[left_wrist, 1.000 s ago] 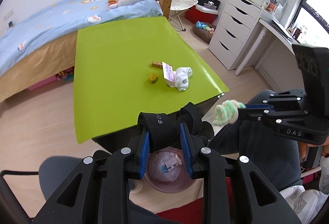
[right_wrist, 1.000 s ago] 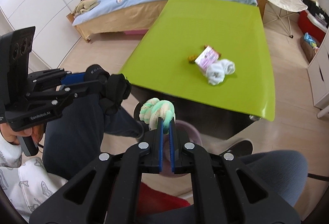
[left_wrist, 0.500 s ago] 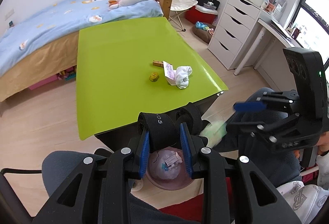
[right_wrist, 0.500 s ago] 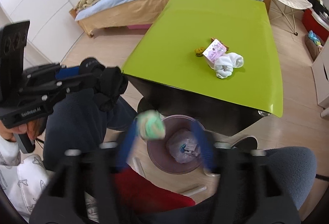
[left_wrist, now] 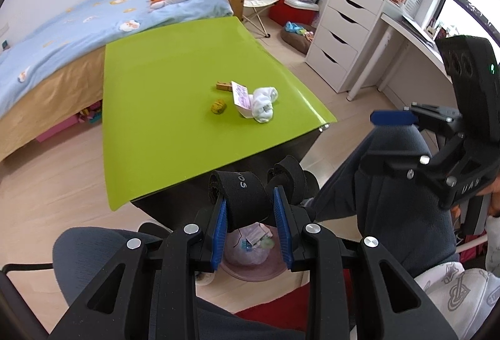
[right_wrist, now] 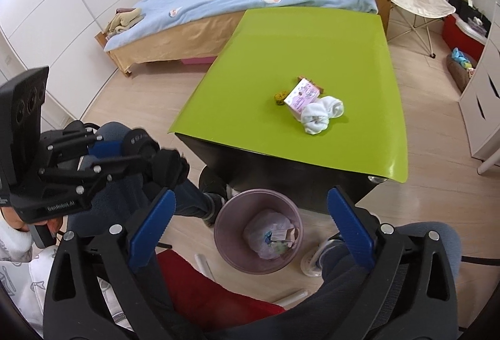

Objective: Collect trash
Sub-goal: 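Open the left tool to drop the black cloth into the bin, then reach the right tool to the white rolled socks and grasp them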

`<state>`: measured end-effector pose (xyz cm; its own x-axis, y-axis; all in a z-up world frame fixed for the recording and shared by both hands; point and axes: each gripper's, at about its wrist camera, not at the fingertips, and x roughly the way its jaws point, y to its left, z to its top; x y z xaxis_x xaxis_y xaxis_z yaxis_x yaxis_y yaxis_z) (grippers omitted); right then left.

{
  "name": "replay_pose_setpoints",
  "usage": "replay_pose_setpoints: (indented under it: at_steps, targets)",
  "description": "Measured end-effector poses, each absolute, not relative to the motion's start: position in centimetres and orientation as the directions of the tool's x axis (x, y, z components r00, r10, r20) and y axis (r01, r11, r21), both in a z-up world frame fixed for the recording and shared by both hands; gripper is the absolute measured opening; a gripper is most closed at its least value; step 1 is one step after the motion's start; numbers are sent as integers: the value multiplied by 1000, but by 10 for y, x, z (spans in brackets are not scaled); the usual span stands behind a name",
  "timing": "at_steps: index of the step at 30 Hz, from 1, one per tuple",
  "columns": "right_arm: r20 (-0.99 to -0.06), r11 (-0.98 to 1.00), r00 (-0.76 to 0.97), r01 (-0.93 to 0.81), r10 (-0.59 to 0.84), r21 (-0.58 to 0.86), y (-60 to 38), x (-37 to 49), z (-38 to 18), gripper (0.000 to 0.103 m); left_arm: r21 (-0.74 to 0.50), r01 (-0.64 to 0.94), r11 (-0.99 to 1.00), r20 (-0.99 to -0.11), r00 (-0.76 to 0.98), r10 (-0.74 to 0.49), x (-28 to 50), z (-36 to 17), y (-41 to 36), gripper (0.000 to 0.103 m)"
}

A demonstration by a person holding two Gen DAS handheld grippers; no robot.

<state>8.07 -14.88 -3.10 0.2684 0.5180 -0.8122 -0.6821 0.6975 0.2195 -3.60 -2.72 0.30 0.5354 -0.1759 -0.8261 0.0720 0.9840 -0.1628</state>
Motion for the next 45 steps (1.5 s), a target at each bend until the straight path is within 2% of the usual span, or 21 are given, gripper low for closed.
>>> replay_pose_setpoints:
  at_steps: [7,15,16,17,19,21,26,45]
  targets:
    - [-808,718,291,-661,513,218,-159,86,-27,97,-162,100,982,-825,532,-190,-34,6,-33,28]
    - [-803,728,298,-647,516,228,-164,87,-25,97,-177,125,976,-827,520,-216,-31,2,-39,33]
    - [-802,728,298,-645,517,230,-165,88,-25,97,-175,124,977,-828,518,-214,-30,1,-39,38]
    - [-802,729,297,-644,518,232,-165,88,-25,97,-175,117,978,-828,519,-210,-30,0,-39,53]
    - [-802,730,298,-643,517,231,-165,89,-25,98,-176,103,979,-826,525,-204,-29,0,-37,60]
    - [-803,730,296,-642,518,234,-166,89,-26,98,-160,80,984,-822,541,-178,-29,0,-35,86]
    - [-805,728,289,-642,518,238,-164,90,-28,100,-156,41,987,-816,558,-152,-27,2,-27,95]
    - [-802,745,287,-611,524,268,-159,108,-31,100,-172,-14,985,-796,591,-131,-20,5,-12,95]
